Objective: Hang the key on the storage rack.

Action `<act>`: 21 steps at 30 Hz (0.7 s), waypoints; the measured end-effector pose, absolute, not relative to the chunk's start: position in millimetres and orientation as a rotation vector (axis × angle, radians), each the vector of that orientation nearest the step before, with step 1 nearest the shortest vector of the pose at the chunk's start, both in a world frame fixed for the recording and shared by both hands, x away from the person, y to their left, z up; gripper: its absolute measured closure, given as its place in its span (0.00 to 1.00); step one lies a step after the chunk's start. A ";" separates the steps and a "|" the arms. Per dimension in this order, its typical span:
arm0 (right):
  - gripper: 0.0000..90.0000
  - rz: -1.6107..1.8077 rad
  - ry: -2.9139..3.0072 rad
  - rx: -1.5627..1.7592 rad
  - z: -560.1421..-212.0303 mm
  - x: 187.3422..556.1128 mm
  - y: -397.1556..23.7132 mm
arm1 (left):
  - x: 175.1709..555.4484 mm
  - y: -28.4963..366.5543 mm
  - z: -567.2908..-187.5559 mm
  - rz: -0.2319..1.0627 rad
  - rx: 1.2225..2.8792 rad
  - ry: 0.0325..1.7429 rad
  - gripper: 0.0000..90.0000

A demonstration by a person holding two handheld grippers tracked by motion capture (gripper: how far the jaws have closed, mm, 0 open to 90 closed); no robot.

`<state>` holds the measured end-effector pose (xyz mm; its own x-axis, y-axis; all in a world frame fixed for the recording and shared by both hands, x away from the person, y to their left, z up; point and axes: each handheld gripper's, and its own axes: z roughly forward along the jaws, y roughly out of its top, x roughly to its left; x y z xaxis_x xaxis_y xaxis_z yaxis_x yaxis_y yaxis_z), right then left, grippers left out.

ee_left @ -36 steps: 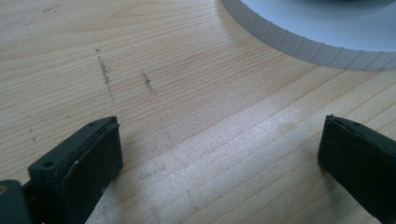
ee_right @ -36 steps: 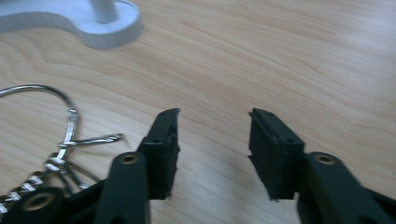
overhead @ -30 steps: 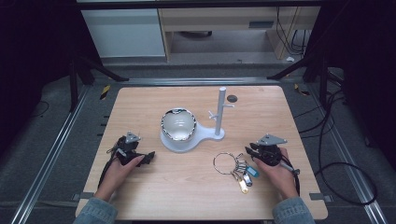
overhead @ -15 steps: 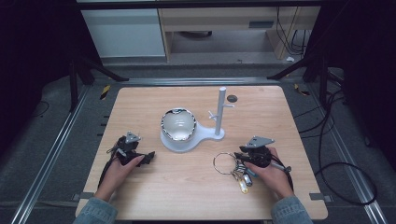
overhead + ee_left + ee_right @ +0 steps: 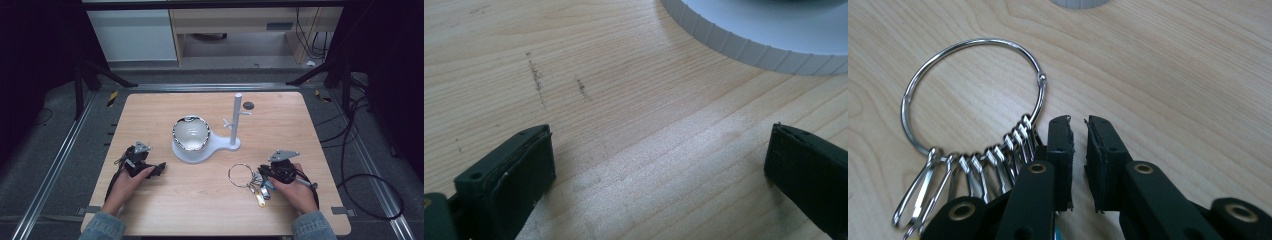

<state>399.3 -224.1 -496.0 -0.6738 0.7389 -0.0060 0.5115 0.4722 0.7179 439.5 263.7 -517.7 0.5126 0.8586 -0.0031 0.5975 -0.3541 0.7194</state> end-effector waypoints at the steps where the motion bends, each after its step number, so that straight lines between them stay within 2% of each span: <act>1: 0.88 1.036 2.400 1.056 -494.6 396.5 -225.6 | 439.5 263.7 -517.7 0.499 2.083 1.184 0.00; 13: 0.83 1.099 2.436 0.975 -493.4 393.0 -219.7 | 439.4 263.6 -517.7 0.498 2.081 1.185 0.00; 21: 0.83 1.133 2.451 0.945 -490.3 389.0 -217.9 | 439.4 263.6 -517.7 0.499 2.082 1.185 0.00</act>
<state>389.0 -217.9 -490.3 -0.7467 0.6649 0.0189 0.4452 0.4784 0.7569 439.4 263.6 -517.7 0.5117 0.8592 -0.0036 0.5982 -0.3532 0.7193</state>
